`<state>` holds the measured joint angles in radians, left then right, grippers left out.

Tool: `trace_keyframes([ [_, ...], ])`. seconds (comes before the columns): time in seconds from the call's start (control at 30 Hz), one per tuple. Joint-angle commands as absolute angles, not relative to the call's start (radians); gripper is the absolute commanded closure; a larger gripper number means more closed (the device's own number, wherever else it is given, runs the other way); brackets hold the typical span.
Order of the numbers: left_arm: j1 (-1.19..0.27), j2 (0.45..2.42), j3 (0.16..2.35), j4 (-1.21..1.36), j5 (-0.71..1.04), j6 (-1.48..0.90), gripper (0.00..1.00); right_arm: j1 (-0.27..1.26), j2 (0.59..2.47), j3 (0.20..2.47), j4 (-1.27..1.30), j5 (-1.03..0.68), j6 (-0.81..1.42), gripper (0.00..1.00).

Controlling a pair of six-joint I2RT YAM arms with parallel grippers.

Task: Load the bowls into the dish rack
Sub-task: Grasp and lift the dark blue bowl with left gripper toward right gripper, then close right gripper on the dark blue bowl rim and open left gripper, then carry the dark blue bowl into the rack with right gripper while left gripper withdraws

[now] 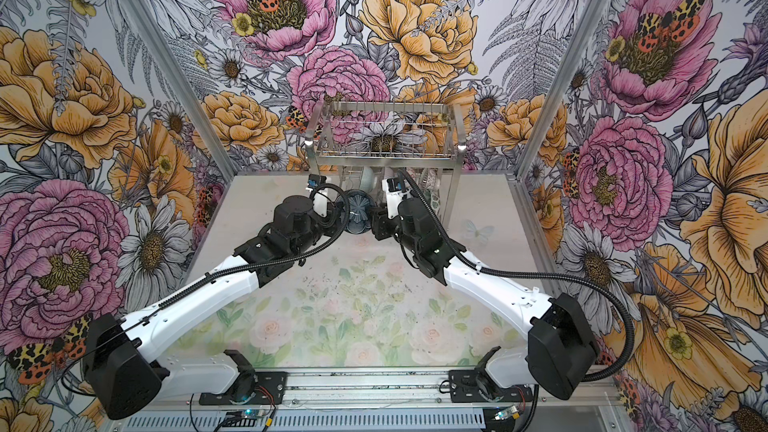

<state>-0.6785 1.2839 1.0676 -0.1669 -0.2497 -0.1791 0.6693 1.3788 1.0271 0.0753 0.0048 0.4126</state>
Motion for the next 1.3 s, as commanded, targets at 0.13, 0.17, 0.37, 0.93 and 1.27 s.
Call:
trace_keyframes([
  [0.13, -0.676, 1.275, 1.101, -0.065, -0.222, -0.185, 1.00, 0.680, 1.424, 1.070, 0.140, -0.011, 0.480, 0.67],
  [0.17, -0.676, 1.274, 1.100, -0.065, -0.222, -0.184, 1.00, 0.680, 1.429, 1.074, 0.140, -0.014, 0.485, 0.69],
  [0.37, -0.678, 1.265, 1.094, -0.065, -0.222, -0.183, 1.00, 0.683, 1.448, 1.084, 0.135, -0.016, 0.497, 0.98],
  [0.93, -0.555, 1.023, 0.996, -0.334, -0.285, -0.173, 0.01, 0.763, 1.485, 1.211, -0.025, 0.437, 0.250, 1.00],
  [1.27, -0.473, 0.938, 0.984, -0.472, -0.229, -0.138, 0.01, 0.872, 1.748, 1.451, -0.072, 0.927, 0.037, 1.00],
])
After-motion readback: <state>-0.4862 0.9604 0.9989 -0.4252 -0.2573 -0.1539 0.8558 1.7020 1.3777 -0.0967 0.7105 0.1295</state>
